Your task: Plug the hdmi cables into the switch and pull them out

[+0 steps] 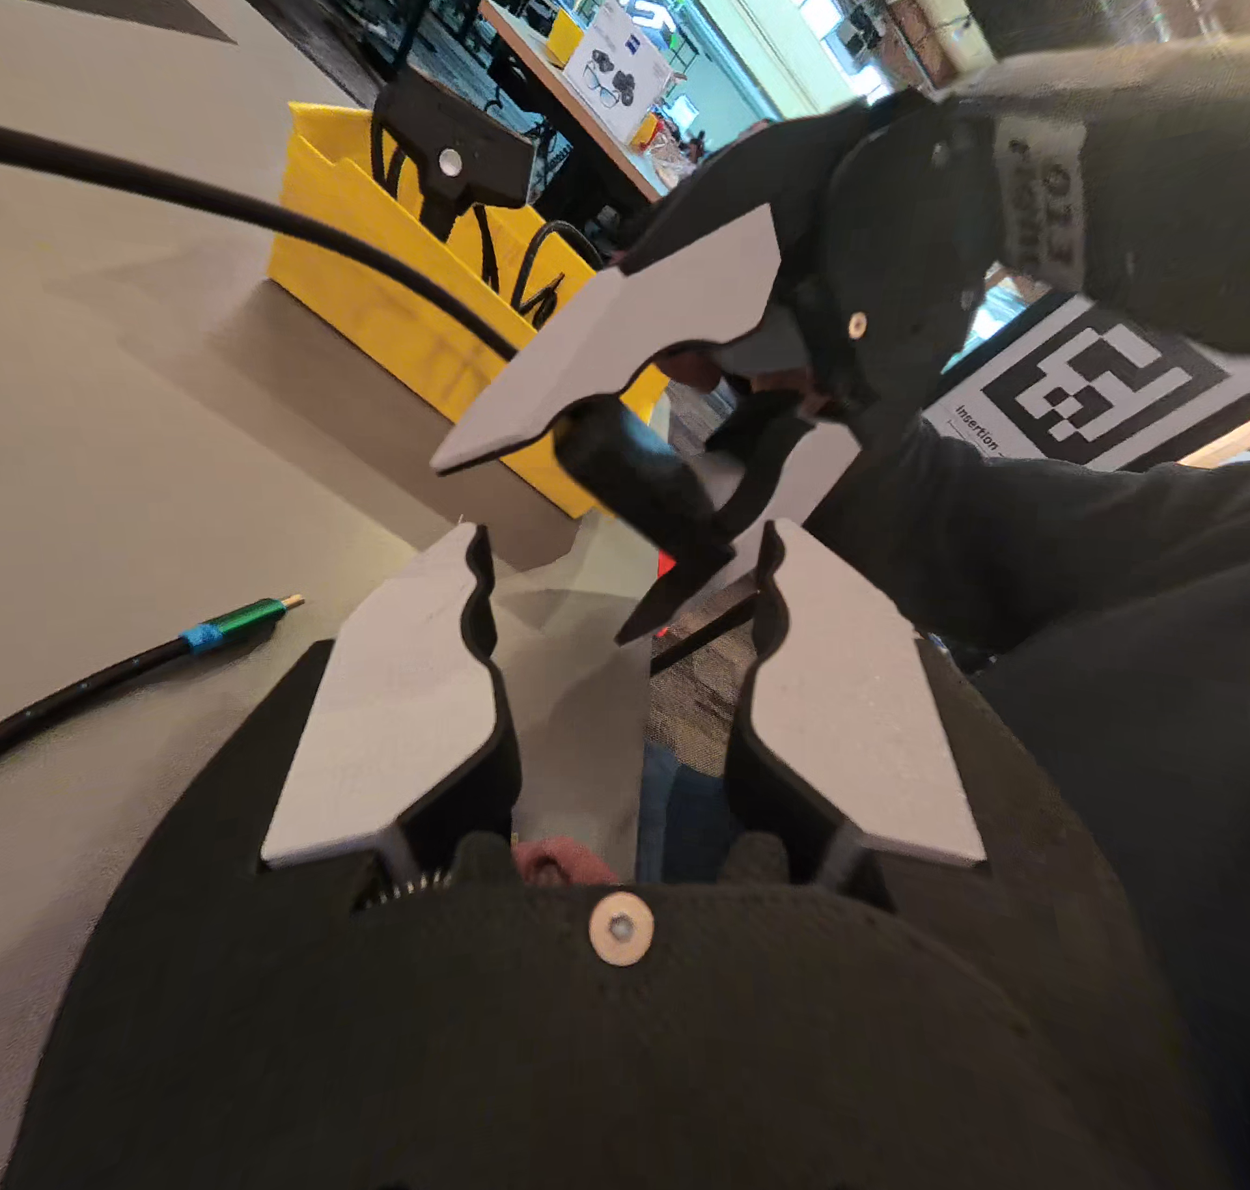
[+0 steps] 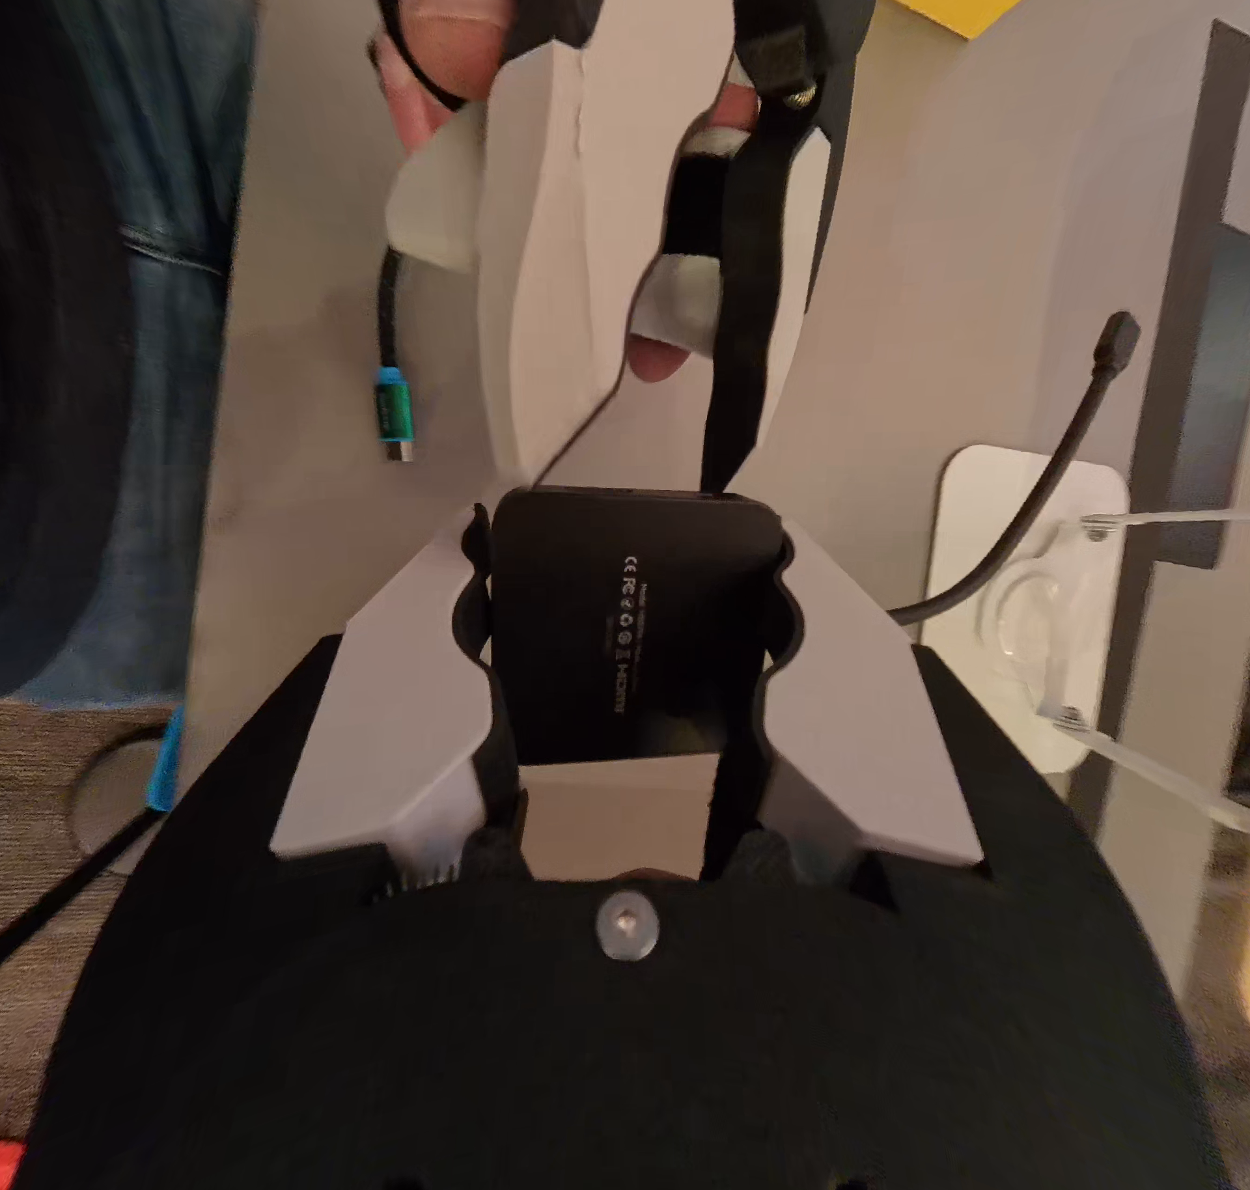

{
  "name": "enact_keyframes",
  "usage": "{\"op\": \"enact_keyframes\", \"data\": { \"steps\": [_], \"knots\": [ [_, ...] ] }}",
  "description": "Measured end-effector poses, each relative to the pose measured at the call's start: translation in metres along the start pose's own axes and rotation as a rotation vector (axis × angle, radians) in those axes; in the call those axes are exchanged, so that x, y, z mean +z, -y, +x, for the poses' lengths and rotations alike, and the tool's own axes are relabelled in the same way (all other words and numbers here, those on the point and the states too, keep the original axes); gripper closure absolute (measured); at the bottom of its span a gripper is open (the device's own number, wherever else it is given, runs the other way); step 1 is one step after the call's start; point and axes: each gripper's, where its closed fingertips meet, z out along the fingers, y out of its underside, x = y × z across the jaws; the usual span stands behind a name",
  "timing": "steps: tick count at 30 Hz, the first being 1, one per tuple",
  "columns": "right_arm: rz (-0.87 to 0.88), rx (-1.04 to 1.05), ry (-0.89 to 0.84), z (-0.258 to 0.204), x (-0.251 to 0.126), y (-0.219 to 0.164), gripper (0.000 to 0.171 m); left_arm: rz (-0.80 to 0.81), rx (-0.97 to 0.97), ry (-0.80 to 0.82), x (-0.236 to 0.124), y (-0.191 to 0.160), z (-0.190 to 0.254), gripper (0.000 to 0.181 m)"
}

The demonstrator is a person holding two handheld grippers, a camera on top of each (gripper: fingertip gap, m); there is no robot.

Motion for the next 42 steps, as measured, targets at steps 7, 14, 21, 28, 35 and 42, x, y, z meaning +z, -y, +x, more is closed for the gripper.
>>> {"op": "enact_keyframes", "data": {
  "steps": [7, 14, 21, 28, 35, 42],
  "knots": [
    [-0.099, -0.125, -0.159, 0.007, 0.018, 0.015, 0.091, 0.044, -0.056, 0.035, 0.007, -0.007, -0.002, 0.158],
    [-0.006, -0.111, -0.285, 0.026, -0.010, 0.037, 0.085, 0.072, 0.018, 0.185, -0.031, 0.002, -0.018, 0.169],
    [0.100, 0.191, -0.078, 0.035, 0.039, 0.026, 0.106, 0.048, 0.150, 0.395, -0.096, 0.011, -0.034, 0.168],
    [0.218, 0.269, -0.097, 0.057, 0.058, 0.036, 0.105, 0.134, 0.026, 0.469, -0.132, 0.000, -0.075, 0.168],
    [0.458, 0.212, -0.173, 0.058, 0.001, 0.056, 0.119, 0.348, 0.017, 0.550, -0.172, 0.030, -0.085, 0.169],
    [-0.056, 0.347, -0.022, 0.042, 0.099, -0.037, 0.131, 0.388, 0.045, 0.532, -0.171, 0.035, -0.079, 0.169]
  ]
}}
